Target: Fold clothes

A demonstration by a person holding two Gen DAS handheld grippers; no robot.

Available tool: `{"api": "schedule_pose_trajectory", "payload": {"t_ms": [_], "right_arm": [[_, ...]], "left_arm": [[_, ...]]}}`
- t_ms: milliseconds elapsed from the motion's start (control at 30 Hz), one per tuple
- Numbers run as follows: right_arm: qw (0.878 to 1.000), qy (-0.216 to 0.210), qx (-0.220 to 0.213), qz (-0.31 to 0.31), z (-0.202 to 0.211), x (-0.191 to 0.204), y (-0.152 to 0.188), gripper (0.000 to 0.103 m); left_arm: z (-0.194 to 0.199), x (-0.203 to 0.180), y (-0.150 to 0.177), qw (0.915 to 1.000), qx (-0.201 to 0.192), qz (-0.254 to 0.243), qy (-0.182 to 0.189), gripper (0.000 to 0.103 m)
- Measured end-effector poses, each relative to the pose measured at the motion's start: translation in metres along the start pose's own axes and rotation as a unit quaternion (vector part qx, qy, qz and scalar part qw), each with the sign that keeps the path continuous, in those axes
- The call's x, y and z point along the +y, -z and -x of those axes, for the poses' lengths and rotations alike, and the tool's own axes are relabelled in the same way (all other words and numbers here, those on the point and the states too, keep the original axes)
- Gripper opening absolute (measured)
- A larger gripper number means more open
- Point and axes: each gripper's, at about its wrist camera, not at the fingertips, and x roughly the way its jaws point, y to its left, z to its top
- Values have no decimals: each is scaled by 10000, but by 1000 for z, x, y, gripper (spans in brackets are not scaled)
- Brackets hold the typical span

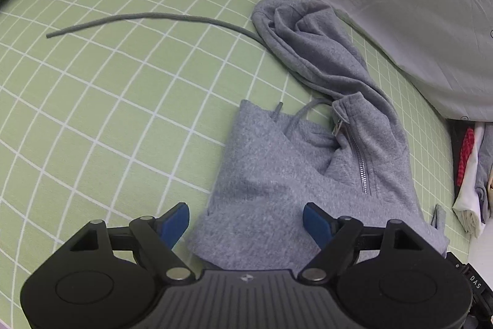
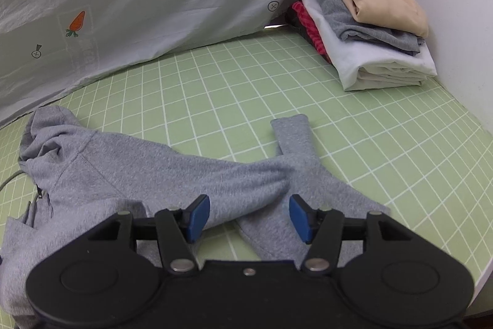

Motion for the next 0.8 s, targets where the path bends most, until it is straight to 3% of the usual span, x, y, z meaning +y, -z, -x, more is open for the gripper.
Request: {"api": "schedule_pose_trajectory", "payload": {"t_ms": [67, 133, 200, 300, 433, 533, 667, 700, 733, 800], "right_arm": [[10000, 4, 42, -56, -1, -3, 2, 59], [9999, 7, 85, -112, -1, -7, 4, 59], [9998, 10, 125, -164, -2, -10, 6, 59], [9997, -2, 144, -184, -3, -11, 7, 59], [9998, 50, 94, -148, -2, -10, 5, 59], [9999, 57, 79, -101, -2, -10, 5, 59], [9999, 62, 89, -61, -1, -9, 9, 59], [9999, 76, 92, -45, -1, -8, 10, 59], [9999, 90, 95, -29, 0, -8, 11, 59], [9999, 120, 100, 5, 0, -7, 14, 64]], "left_arm": [[-4, -1, 3, 9999, 103, 32, 22, 74], [-7, -1, 6, 9998, 193, 64, 56, 33], [-6, 1, 8, 9997, 182, 99, 144, 5], [10, 6, 6, 9995, -150, 173, 203, 4], [54, 31, -14, 9941, -889, 552, 271, 4], [75, 61, -32, 9867, -1367, 880, 11, 4], [85, 78, -41, 9768, -1707, 721, -1069, 7], [88, 76, -39, 9731, -1786, 580, -1338, 21], [88, 71, -36, 9722, -1815, 474, -1404, 52], [89, 61, -30, 9699, -1872, 263, -1536, 93]]}}
